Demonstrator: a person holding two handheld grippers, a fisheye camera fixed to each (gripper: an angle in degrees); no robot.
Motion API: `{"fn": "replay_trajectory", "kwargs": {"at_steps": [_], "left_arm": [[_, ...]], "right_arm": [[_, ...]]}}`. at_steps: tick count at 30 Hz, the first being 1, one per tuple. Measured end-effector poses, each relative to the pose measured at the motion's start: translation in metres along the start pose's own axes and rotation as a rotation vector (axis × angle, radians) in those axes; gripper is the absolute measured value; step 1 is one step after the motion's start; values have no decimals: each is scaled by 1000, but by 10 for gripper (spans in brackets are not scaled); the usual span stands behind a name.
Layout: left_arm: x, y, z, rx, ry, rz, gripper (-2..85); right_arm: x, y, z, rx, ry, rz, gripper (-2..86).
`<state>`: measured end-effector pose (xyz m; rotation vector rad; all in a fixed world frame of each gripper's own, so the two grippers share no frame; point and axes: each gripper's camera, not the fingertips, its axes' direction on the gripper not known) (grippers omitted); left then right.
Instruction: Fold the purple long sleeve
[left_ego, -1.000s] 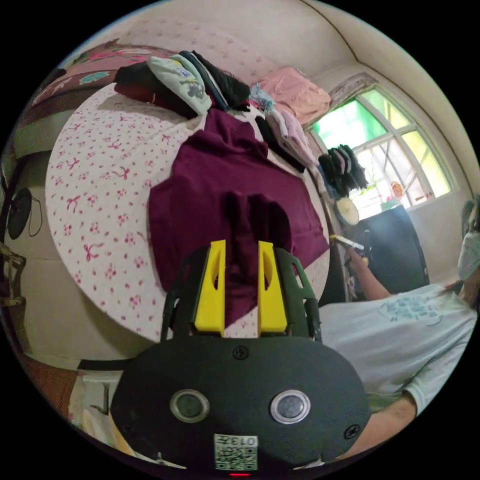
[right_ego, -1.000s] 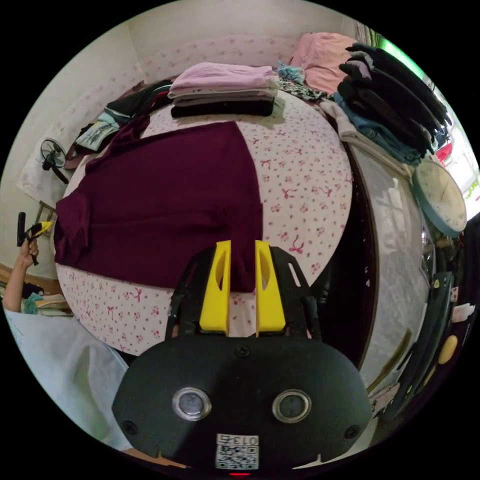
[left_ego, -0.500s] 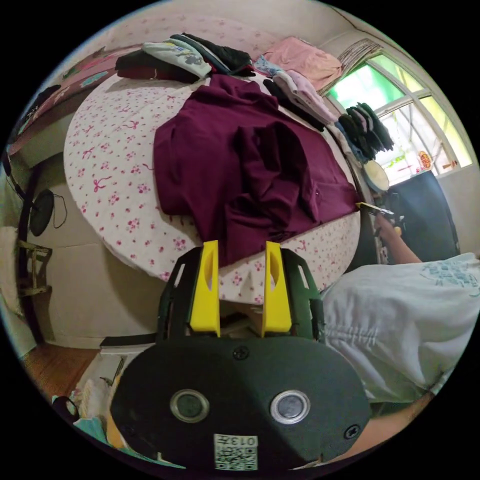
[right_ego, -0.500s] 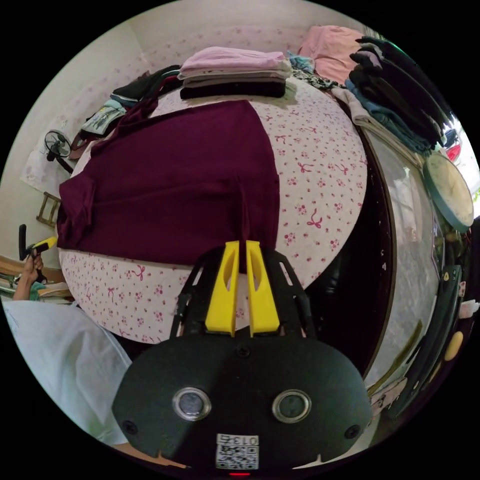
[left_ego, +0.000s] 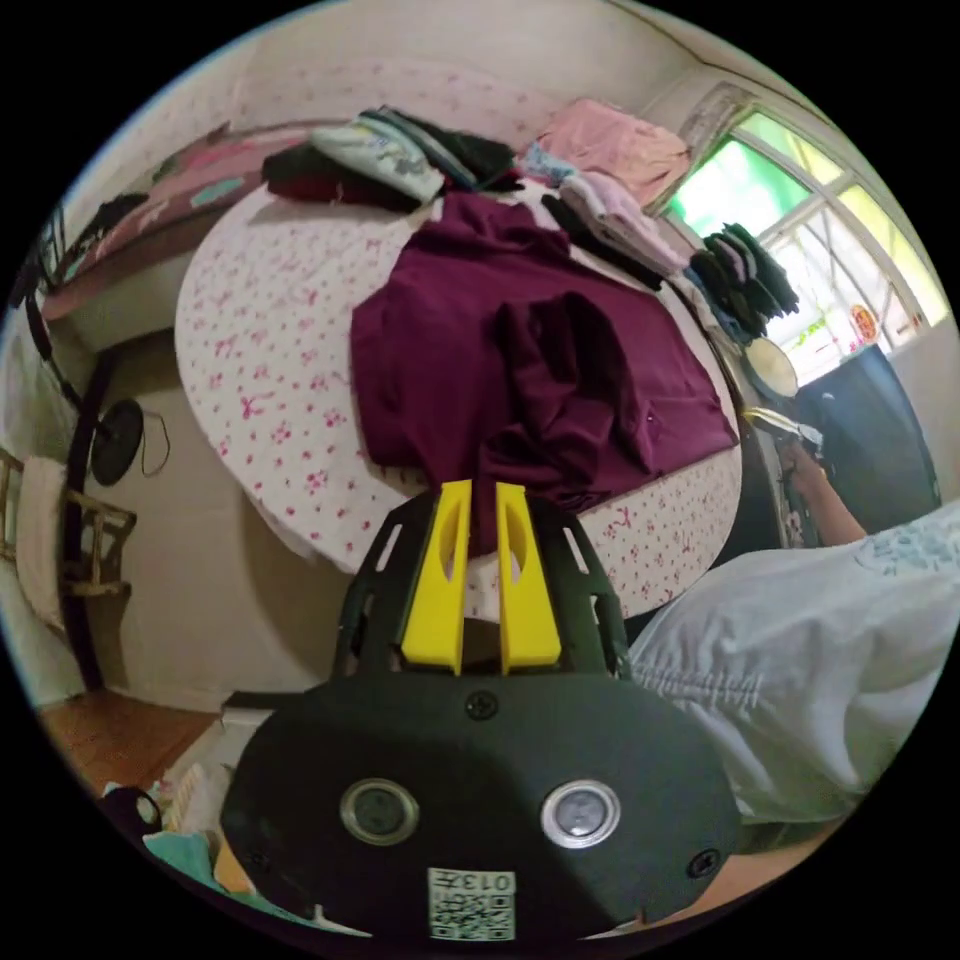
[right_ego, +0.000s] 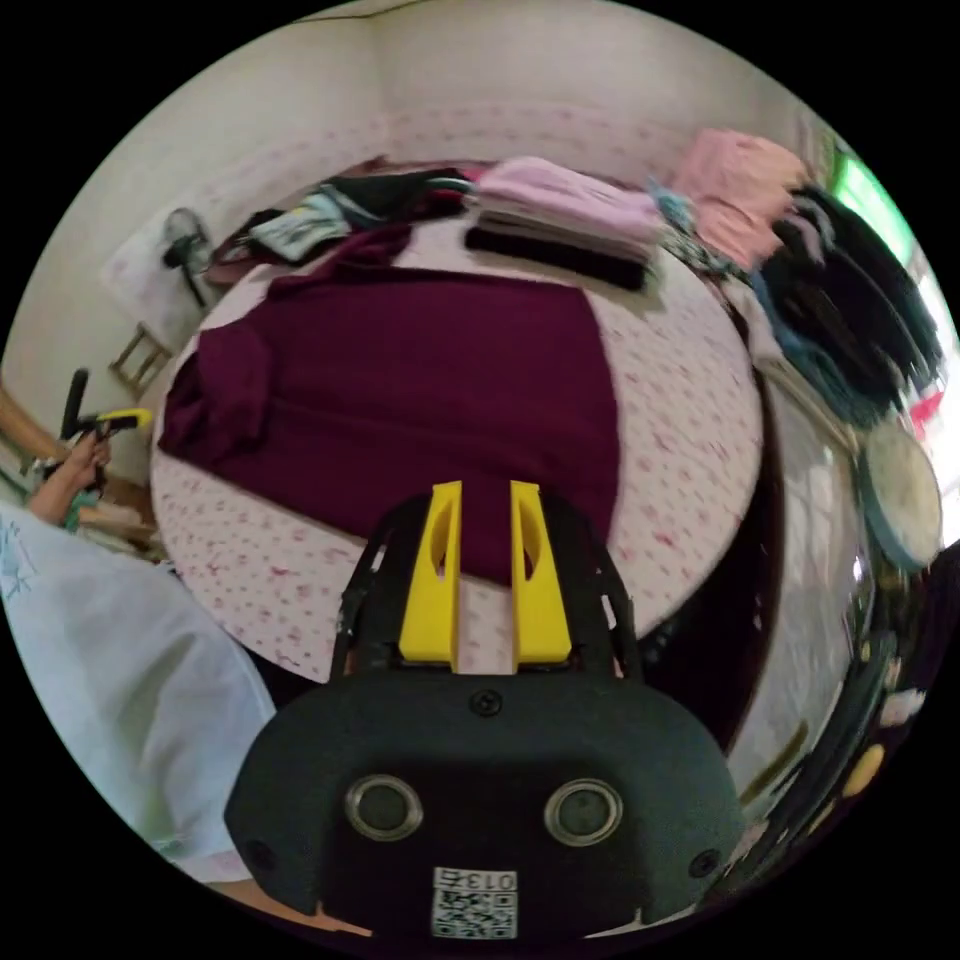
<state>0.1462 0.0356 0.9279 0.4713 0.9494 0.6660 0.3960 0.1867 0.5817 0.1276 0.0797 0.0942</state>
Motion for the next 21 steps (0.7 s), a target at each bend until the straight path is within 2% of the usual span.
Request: {"fn": "replay_trajectory", "kwargs": {"at_steps": [2,7,9,11,13,15,17,21], "left_arm": [[24,-2,-4,30,3,75,42],[81,-18,31,-47,-40,170,66],[89,-21,39,-58,-65,172,66],[95,-23,46,-85,-114,182,58],[97,-23,47,-94,-135,183,36],[94,-23,42,-84,-132,169,23],[89,-22,38,-73,-98,143,15],[83,-19,33,-47,-34,88,6]], "right_arm": [[-67,-27,0,43,-99,-175,111],[-216,-74,29,24,-273,-518,157],[-259,-88,37,24,-268,-607,158],[-303,-103,54,-46,-182,-735,132],[-320,-115,59,-101,-107,-811,91],[-324,-133,49,-126,-117,-863,59],[-315,-162,31,-39,25,-868,46],[-286,-223,-2,76,130,-788,36]]}}
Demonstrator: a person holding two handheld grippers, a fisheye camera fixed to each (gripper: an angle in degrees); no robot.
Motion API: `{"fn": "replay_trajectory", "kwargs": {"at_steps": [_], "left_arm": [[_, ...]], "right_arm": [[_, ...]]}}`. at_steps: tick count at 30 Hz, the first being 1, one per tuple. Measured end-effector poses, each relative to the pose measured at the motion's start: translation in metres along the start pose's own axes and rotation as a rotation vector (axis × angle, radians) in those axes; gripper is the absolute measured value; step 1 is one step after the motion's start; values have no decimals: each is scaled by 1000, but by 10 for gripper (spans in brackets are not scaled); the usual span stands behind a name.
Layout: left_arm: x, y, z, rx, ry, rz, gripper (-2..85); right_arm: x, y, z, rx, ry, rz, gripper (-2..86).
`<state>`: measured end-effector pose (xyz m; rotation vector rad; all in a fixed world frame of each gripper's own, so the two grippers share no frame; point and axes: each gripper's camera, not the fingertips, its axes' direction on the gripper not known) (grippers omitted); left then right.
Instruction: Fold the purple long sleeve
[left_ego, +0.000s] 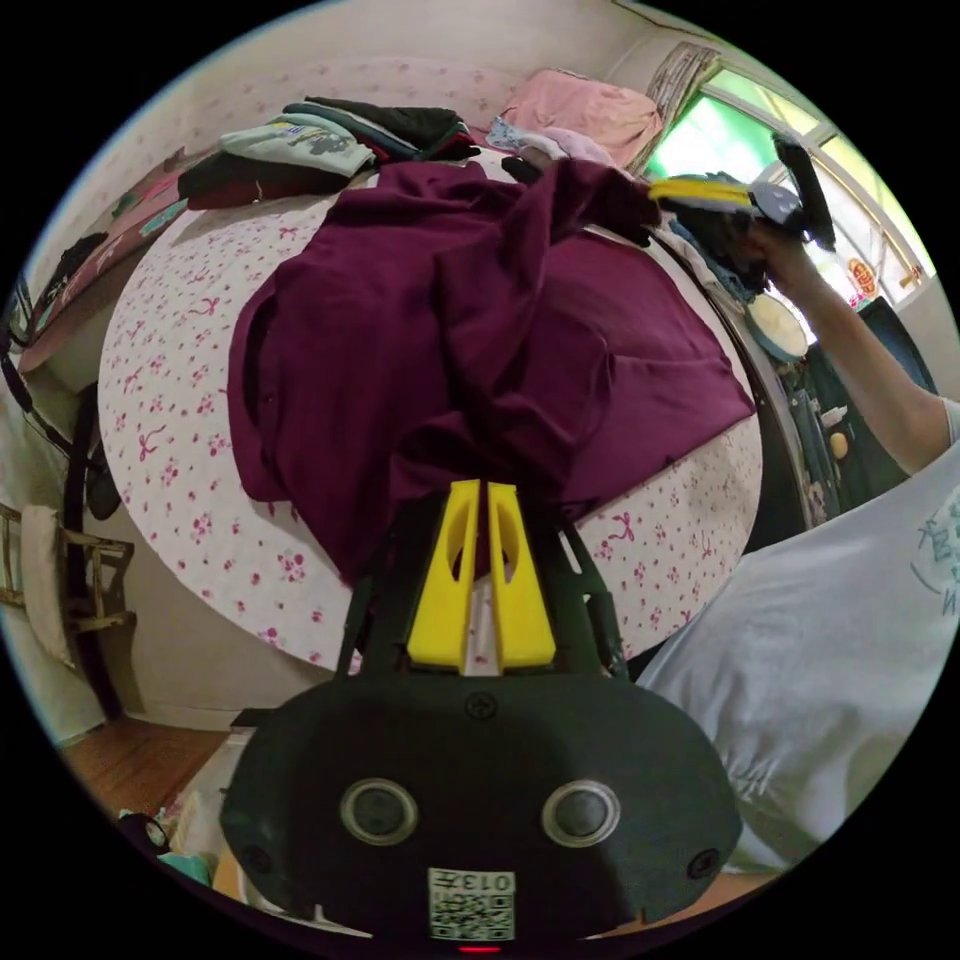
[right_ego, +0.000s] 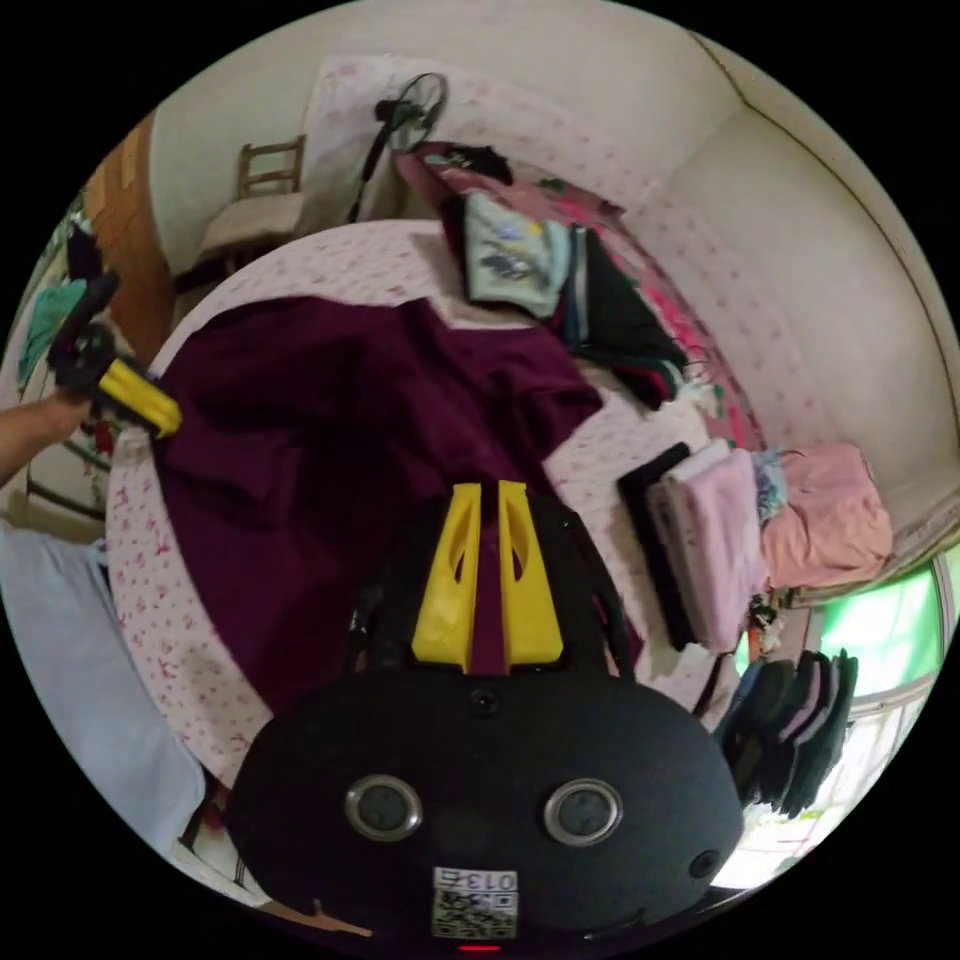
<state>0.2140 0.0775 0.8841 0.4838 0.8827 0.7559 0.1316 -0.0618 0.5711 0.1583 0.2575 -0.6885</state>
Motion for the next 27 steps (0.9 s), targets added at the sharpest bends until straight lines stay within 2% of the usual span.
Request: {"fn": "replay_trajectory", "kwargs": {"at_steps": [5,11,14,17,19,22,26,27], "left_arm": [[4,3,-8,19,12,-15,2],[12,2,-19,32,20,-29,1],[22,-3,-29,14,2,-47,0],[58,-13,-56,77,-116,46,-2],[89,-33,-63,115,-89,163,-2],[113,-64,-44,45,-122,254,-3],[101,-83,-15,-102,-167,204,-3],[95,-82,-22,-41,-145,169,-3]], "right_arm": [[81,-43,-44,98,214,114,32],[128,-76,-61,121,209,237,27],[129,-85,-34,-8,174,238,26],[119,-86,-6,-106,150,205,25],[112,-87,4,-129,128,188,25],[103,-92,8,-132,124,180,24],[98,-97,-25,-29,144,146,24],[98,-96,-33,-3,149,148,24]]}}
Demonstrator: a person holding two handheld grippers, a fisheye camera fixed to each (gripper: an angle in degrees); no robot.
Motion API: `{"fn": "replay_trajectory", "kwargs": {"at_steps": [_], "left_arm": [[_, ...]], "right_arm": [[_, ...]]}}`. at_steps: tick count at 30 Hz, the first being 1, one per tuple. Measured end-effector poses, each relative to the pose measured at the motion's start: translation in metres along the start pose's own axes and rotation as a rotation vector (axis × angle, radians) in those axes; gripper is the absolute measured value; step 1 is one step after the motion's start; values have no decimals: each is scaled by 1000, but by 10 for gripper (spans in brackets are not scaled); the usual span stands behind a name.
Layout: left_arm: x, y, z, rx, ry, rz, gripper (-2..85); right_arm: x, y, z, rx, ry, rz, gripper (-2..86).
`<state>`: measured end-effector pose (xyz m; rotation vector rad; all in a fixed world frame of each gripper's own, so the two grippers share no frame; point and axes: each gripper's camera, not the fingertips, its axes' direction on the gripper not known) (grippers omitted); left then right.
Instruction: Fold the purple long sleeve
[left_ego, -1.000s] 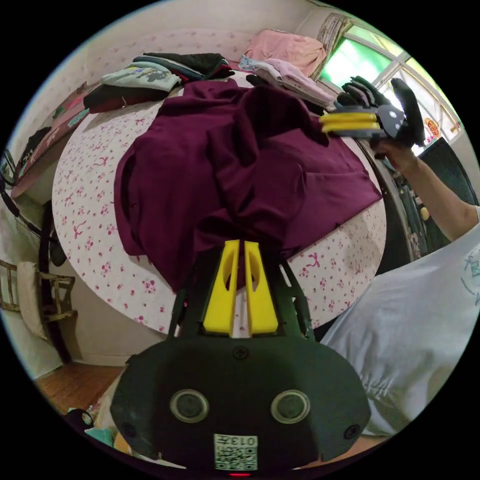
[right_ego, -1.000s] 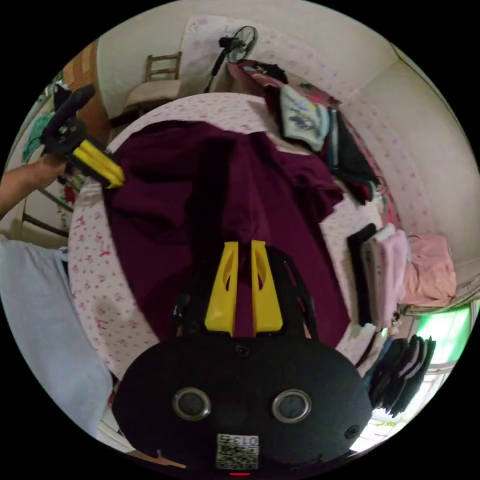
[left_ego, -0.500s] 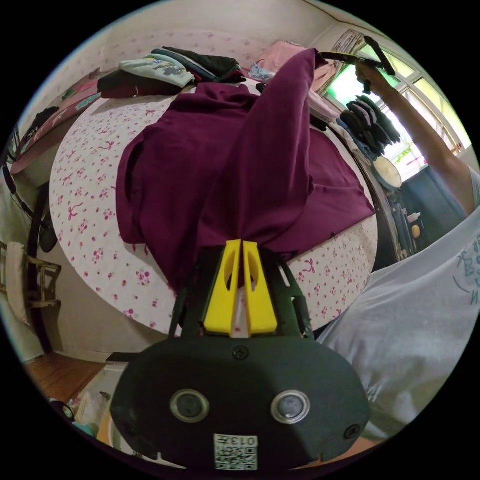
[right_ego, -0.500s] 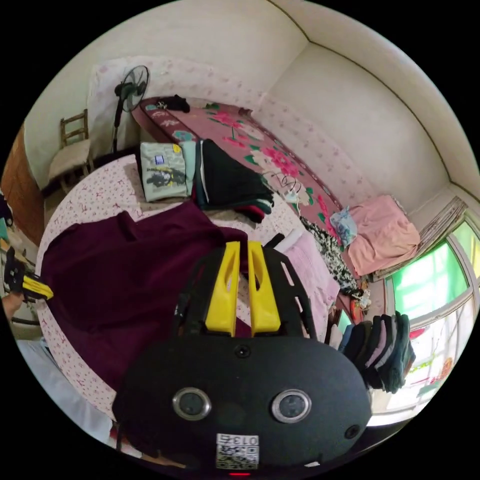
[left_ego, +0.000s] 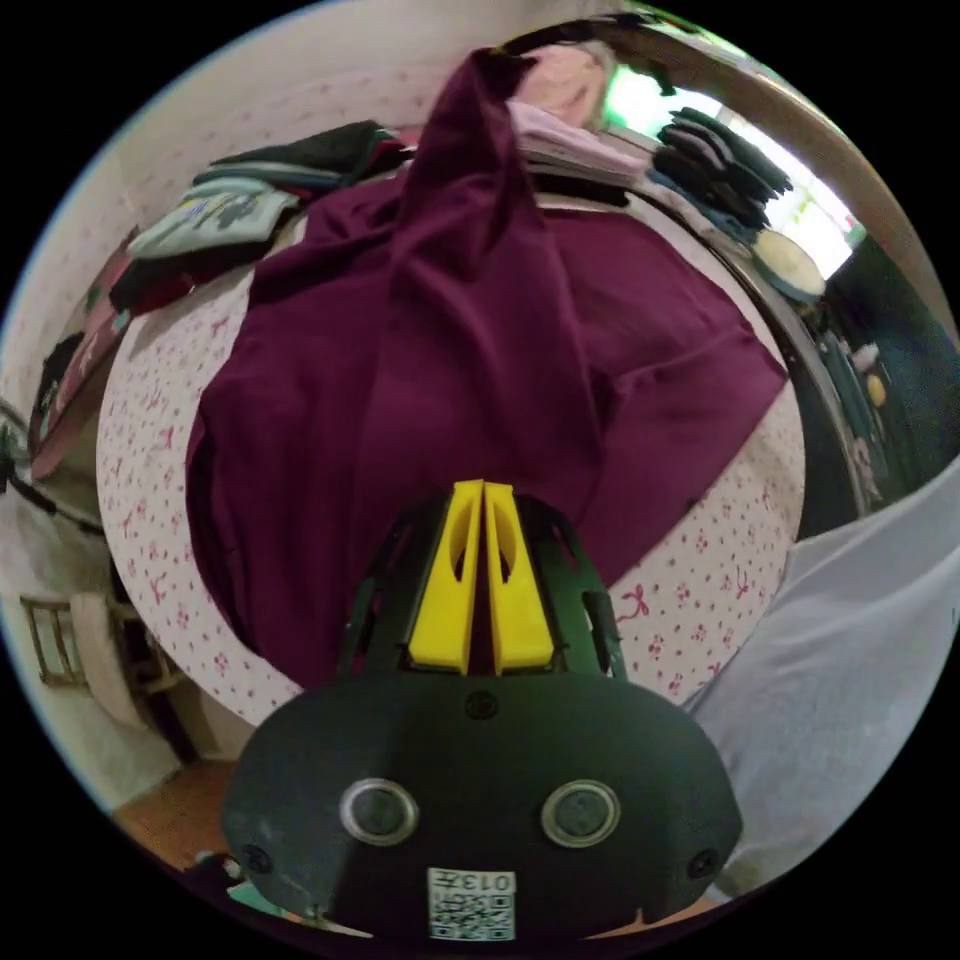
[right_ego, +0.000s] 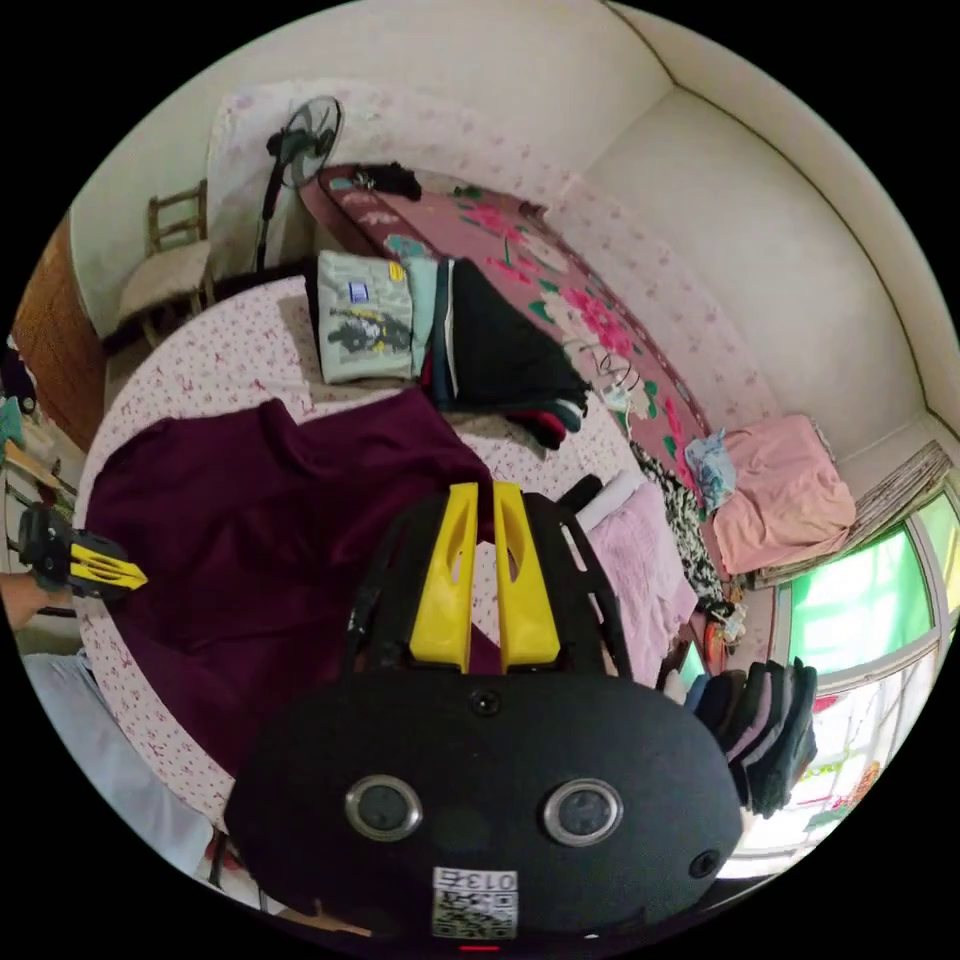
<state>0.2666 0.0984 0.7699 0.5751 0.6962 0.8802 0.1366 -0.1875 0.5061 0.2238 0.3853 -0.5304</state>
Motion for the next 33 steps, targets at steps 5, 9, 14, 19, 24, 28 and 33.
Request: {"fn": "replay_trajectory", "kwargs": {"at_steps": [5,9,14,19,24,28,33], "left_arm": [[5,-1,-8,10,-9,-29,-3],[12,-11,-1,-34,-49,-51,-4],[15,-11,-2,-16,-43,-100,-4],[30,-11,-3,-1,-65,-152,-3],[44,-12,-4,0,-73,-166,-2],[56,-15,-6,-6,-72,-181,0],[71,-3,-19,-55,-100,-177,5]], "right_arm": [[11,39,-52,234,-53,15,24],[5,75,-54,232,-27,-43,23],[-3,151,-66,230,18,-89,21],[-19,246,-72,186,79,-94,20],[-50,344,-41,-6,111,-38,16],[-90,412,6,-187,70,-9,7],[-92,464,26,-299,31,156,10]]}}
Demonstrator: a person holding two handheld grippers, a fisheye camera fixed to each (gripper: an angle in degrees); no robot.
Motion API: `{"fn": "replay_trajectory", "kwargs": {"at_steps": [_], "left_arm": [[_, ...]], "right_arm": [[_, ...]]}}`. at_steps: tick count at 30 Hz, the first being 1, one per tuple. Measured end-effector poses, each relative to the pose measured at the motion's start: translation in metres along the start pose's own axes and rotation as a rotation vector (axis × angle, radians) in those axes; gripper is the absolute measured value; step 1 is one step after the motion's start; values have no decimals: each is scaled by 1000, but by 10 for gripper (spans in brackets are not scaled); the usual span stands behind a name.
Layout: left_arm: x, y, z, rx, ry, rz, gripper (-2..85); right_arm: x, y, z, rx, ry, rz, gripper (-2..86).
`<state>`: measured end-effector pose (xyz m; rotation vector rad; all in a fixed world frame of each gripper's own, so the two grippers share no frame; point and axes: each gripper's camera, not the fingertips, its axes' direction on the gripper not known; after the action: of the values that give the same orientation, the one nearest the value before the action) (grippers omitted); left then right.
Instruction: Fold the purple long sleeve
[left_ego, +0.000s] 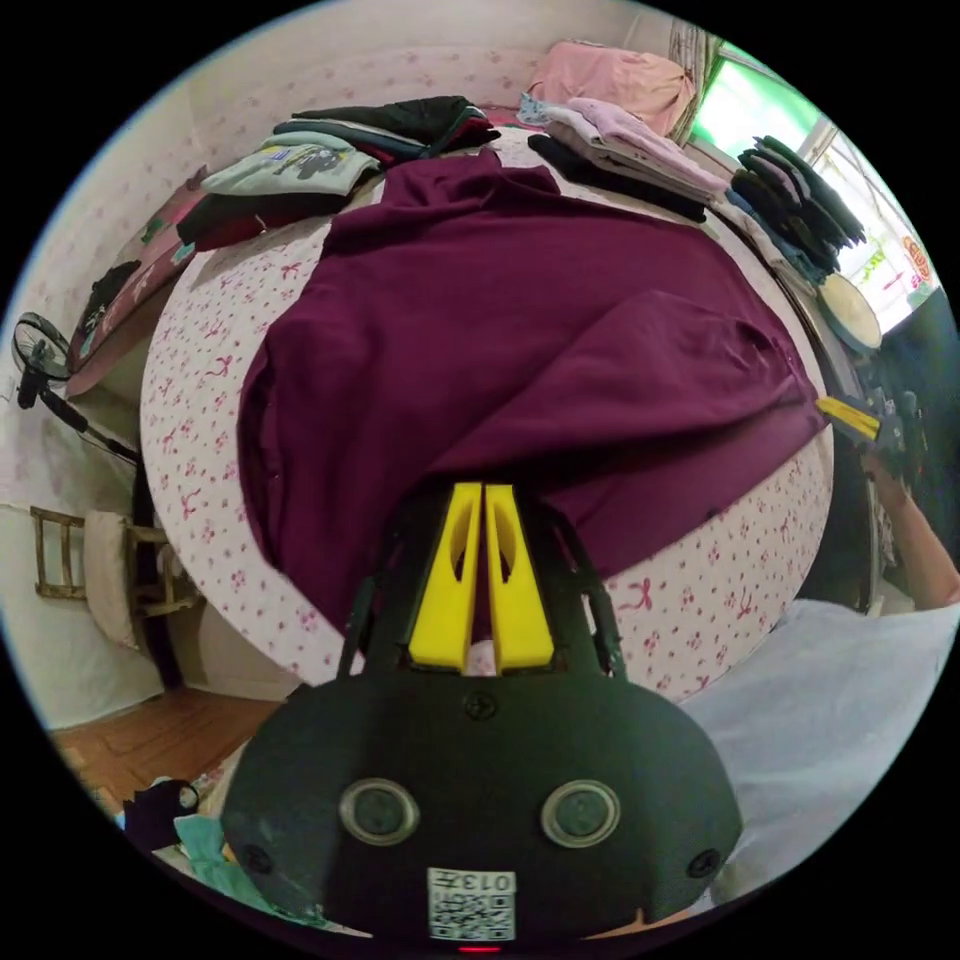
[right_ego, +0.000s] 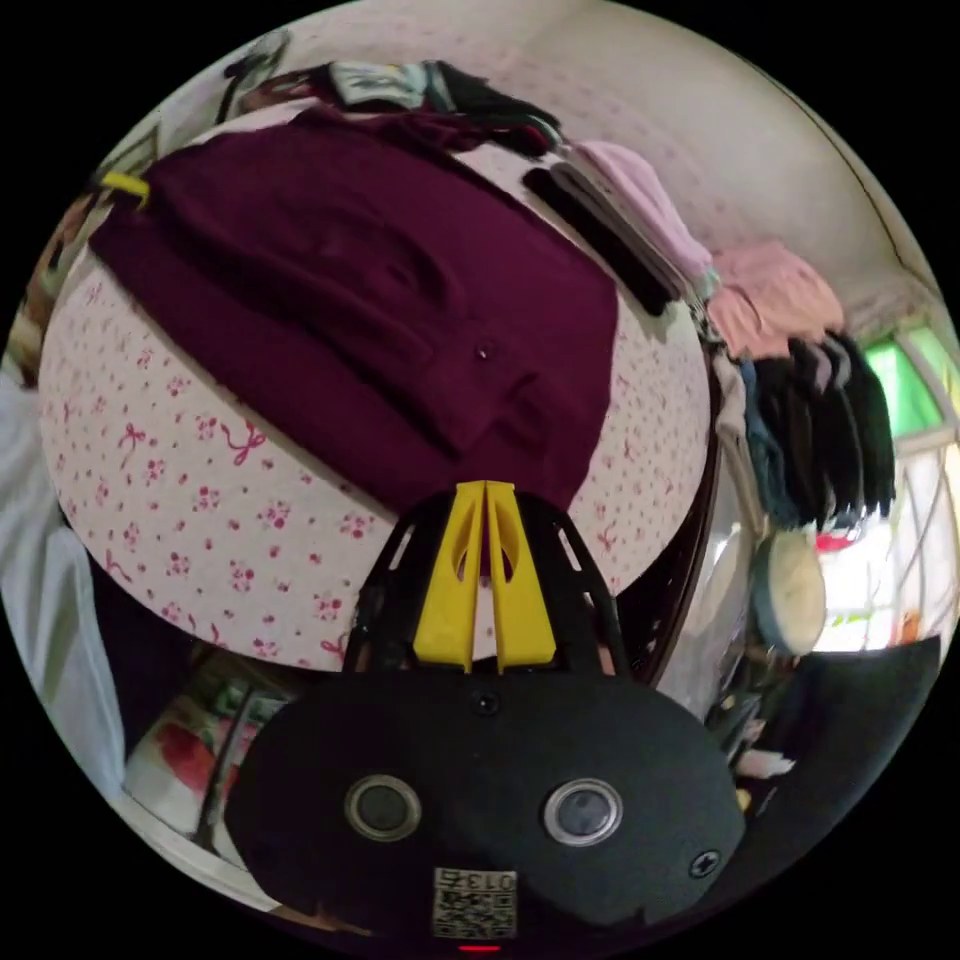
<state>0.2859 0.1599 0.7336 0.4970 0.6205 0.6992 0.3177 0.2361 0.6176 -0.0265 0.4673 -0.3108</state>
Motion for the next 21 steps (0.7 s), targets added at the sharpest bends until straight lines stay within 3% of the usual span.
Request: {"fn": "replay_trajectory", "kwargs": {"at_steps": [5,8,14,21], "left_arm": [[15,38,-41,112,-107,70,43],[33,36,-49,131,-171,138,75],[89,10,-38,89,-391,406,89],[116,-4,-19,-10,-417,498,11]], "right_arm": [[65,50,5,74,-282,388,52],[85,56,14,164,-435,499,76],[95,45,71,36,-638,554,74],[96,44,76,35,-573,493,23]]}}
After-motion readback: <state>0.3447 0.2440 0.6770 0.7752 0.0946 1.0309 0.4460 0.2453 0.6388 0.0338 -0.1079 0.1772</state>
